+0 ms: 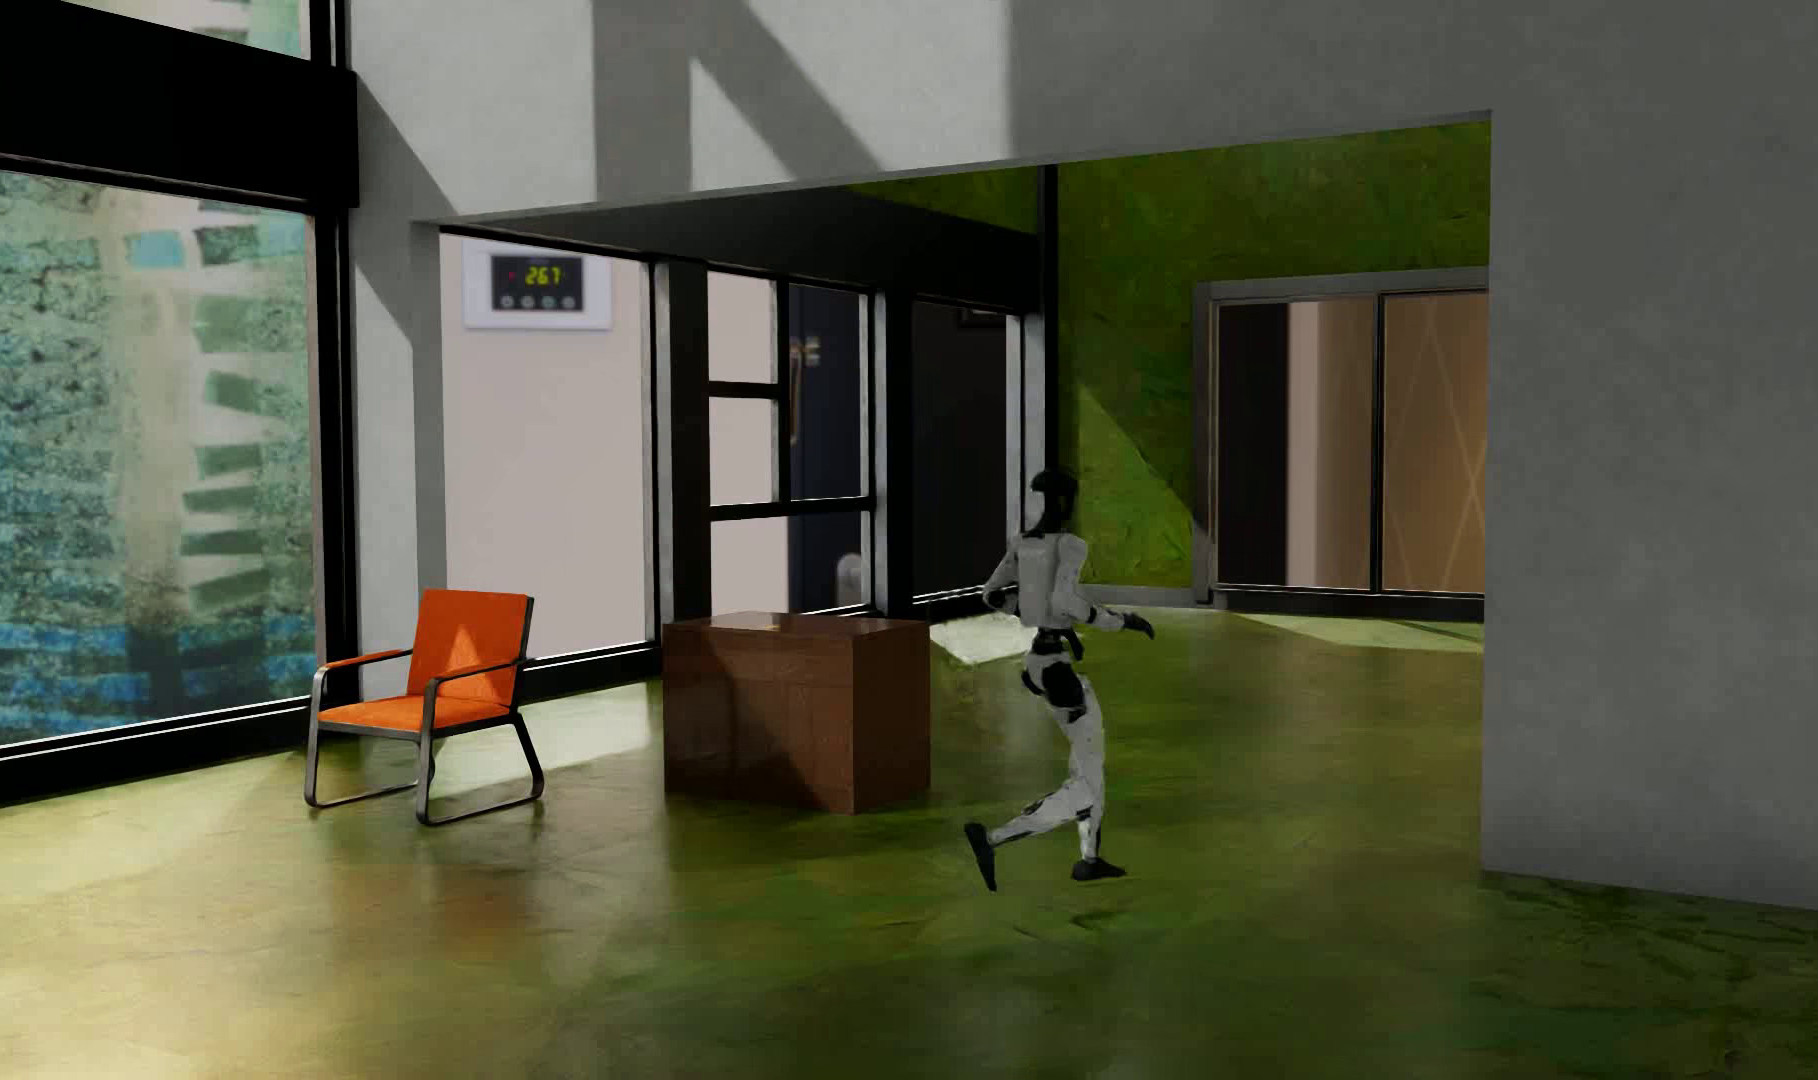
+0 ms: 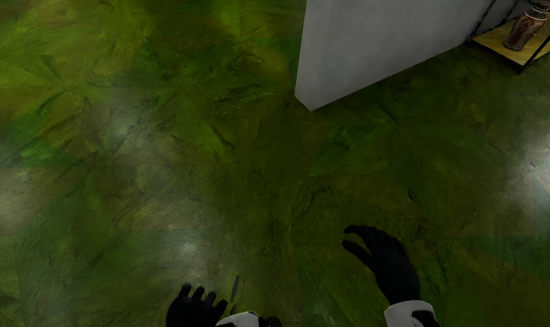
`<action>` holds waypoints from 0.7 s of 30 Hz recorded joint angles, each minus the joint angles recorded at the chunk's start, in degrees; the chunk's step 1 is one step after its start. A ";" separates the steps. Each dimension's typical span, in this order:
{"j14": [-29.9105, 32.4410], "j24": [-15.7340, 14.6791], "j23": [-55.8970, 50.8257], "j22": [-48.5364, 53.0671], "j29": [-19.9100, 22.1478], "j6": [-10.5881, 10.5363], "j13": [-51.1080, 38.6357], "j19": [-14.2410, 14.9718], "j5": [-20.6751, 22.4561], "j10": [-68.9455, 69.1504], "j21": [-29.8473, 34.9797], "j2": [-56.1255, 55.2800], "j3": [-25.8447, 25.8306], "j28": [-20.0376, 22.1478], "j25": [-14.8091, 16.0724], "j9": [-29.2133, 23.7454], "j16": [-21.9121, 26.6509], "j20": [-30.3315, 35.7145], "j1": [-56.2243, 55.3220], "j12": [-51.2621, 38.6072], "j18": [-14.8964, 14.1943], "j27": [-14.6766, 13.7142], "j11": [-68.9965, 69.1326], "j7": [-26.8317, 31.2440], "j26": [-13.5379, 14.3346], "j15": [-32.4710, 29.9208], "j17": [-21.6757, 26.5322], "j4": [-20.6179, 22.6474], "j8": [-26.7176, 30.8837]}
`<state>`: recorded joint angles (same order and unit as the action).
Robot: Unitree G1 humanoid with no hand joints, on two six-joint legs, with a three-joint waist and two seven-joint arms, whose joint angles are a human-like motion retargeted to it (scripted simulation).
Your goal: Avoid the wood desk
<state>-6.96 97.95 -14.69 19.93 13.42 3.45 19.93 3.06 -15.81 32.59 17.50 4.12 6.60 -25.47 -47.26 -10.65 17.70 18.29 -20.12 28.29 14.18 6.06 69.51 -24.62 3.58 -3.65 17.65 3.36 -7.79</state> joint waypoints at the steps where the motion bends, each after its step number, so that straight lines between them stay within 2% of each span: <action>1: -2.28 7.68 7.59 -2.10 -2.05 0.67 0.33 -2.34 1.24 -0.95 -1.09 -7.00 -0.84 -1.01 -4.61 -0.56 -6.29 -1.52 3.76 -3.62 -0.05 4.67 7.65 2.27 -0.69 3.44 -2.39 2.84 4.19; 2: -3.34 10.80 17.84 -3.94 -5.28 1.06 1.06 -2.46 0.62 -3.39 -2.74 -13.68 -1.73 1.06 -7.26 -0.87 -13.38 -3.46 7.95 -6.21 -0.23 9.70 11.39 5.24 -1.46 5.09 -5.12 5.51 5.92; 3: -4.03 10.10 28.81 -6.01 -10.05 1.26 1.70 -4.34 -1.03 -6.14 -5.68 -19.60 -2.81 4.02 -6.55 -0.85 -19.96 -4.30 12.19 -8.94 -0.58 14.69 11.46 9.03 -1.81 6.80 -7.66 7.79 5.90; 4: -4.80 7.03 38.83 -7.72 -15.29 1.31 2.92 -4.97 -2.92 -8.43 -9.63 -24.84 -4.02 6.72 -3.80 -0.64 -23.94 -3.73 16.00 -11.77 -0.99 18.18 8.46 13.37 -1.51 8.38 -9.62 9.58 4.86; 5: -5.82 3.77 46.80 -8.89 -18.46 1.24 5.02 -6.13 -4.85 -10.07 -13.43 -29.34 -5.24 9.26 -1.75 -0.26 -24.79 -0.96 19.22 -15.37 -1.44 19.83 2.81 18.02 -0.18 8.83 -10.33 11.00 3.15; 6: -7.23 -1.99 52.70 -9.55 -21.20 1.14 8.20 -6.11 -6.27 -11.07 -15.13 -32.52 -6.27 12.77 -1.63 0.18 -23.83 2.99 22.24 -19.10 -1.96 18.92 -5.54 22.66 1.78 9.13 -10.15 11.93 1.17; 7: -8.68 -10.51 56.82 -10.16 -23.67 1.08 11.81 -5.73 -6.52 -11.84 -15.53 -34.28 -7.06 16.12 -3.05 0.60 -21.62 6.87 25.17 -22.43 -2.59 16.80 -16.99 26.68 3.90 8.71 -9.82 12.15 -0.62; 9: -10.21 -30.81 60.69 -11.72 -26.34 0.99 17.37 -0.76 -2.65 -14.86 -17.05 -32.85 -8.04 19.55 -6.17 1.32 -14.79 12.88 31.50 -27.21 -4.38 11.81 -47.98 32.28 7.18 7.35 -10.58 10.45 -1.33; 10: -10.39 -37.58 61.63 -12.05 -28.02 0.99 19.10 2.66 0.01 -15.35 -18.80 -31.71 -8.29 19.84 -6.80 1.46 -10.95 14.19 34.61 -27.15 -4.98 10.14 -58.34 33.35 8.31 8.66 -11.09 8.99 -1.54; 11: -9.69 -40.80 62.12 -12.60 -30.01 1.02 19.18 5.05 2.72 -13.15 -20.36 -31.56 -8.58 19.82 -7.51 1.49 -7.08 14.11 37.23 -26.16 -5.63 9.18 -60.00 33.05 7.74 8.71 -11.09 7.50 -0.80; 12: -7.28 -40.85 62.18 -14.08 -31.24 0.98 18.03 3.31 5.90 -10.61 -21.20 -31.97 -8.96 19.85 -8.98 1.53 -3.75 12.86 39.35 -24.05 -6.59 8.60 -55.27 32.14 5.63 4.72 -10.84 5.59 2.54; 13: -2.85 -37.20 61.50 -16.76 -30.71 0.82 16.23 1.91 8.29 -6.33 -21.97 -32.27 -9.25 18.90 -10.67 1.52 -1.33 10.62 40.64 -21.17 -7.70 8.47 -49.17 30.65 1.86 -0.92 -10.73 3.95 4.23; 14: 3.89 -29.84 60.46 -20.52 -28.02 0.44 14.19 0.85 9.47 2.90 -22.92 -32.54 -9.39 17.09 -12.06 1.26 0.10 8.06 39.09 -18.37 -9.53 8.63 -41.62 28.74 -2.37 -0.90 -11.35 2.08 3.59; 15: 9.62 -19.83 59.50 -26.50 -24.02 -0.15 11.39 -1.61 10.17 16.40 -24.32 -31.73 -9.57 14.98 -12.43 0.90 -0.39 5.48 34.69 -16.66 -17.06 9.39 -35.60 26.47 -8.19 3.97 -12.49 -0.60 2.16; 16: 17.23 -9.38 58.86 -34.20 -19.29 -1.01 8.00 -2.53 10.80 29.55 -25.59 -28.98 -9.55 12.73 -12.30 0.58 -2.49 2.30 28.41 -15.64 -19.10 10.30 -33.06 24.59 -13.28 8.58 -13.86 -4.67 0.13; 17: 15.14 -2.12 58.66 -41.48 -15.67 -2.03 3.48 -2.88 11.80 39.03 -26.20 -25.24 -9.10 10.91 -12.11 0.35 -6.10 -3.07 21.68 -14.44 -16.38 11.84 -33.40 23.47 -17.72 11.66 -14.72 -8.12 -1.55; 18: 11.19 -1.24 58.65 -46.23 -13.90 -2.97 -1.65 -3.09 13.26 44.87 -25.22 -20.92 -8.29 10.98 -13.40 0.22 -10.61 -11.12 15.26 -12.20 -13.72 12.25 -35.66 21.65 -21.49 13.48 -14.71 -10.63 -2.19; 19: 9.77 -6.06 58.35 -48.04 -13.86 -3.69 -7.39 -3.20 14.92 47.00 -22.72 -16.61 -7.08 11.64 -14.61 0.23 -14.77 -19.48 9.59 -9.92 -13.20 12.16 -38.62 19.16 -23.25 14.64 -13.83 -12.82 -1.93; 20: 9.73 -14.18 56.86 -48.16 -14.17 -4.26 -12.80 -3.24 16.52 45.97 -19.61 -12.48 -5.59 11.29 -15.30 0.32 -16.89 -26.01 4.43 -7.81 -12.34 10.17 -41.82 16.54 -22.90 15.57 -12.79 -14.21 -1.20; 21: 8.67 -22.96 53.62 -48.43 -13.79 -4.72 -17.20 -3.24 17.93 42.28 -16.20 -8.55 -4.04 9.54 -14.85 0.46 -16.62 -29.72 -0.21 -5.39 -11.56 6.44 -44.75 14.13 -20.63 16.71 -11.80 -14.67 -0.25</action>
<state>1.71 74.99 38.93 -28.50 -0.36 -1.27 2.74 -0.18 2.12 74.87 1.30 -4.43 2.56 -15.92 -62.11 -10.19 1.08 -11.42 -20.33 22.90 2.62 12.50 24.76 -10.49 -17.04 13.06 5.85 -11.31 -8.04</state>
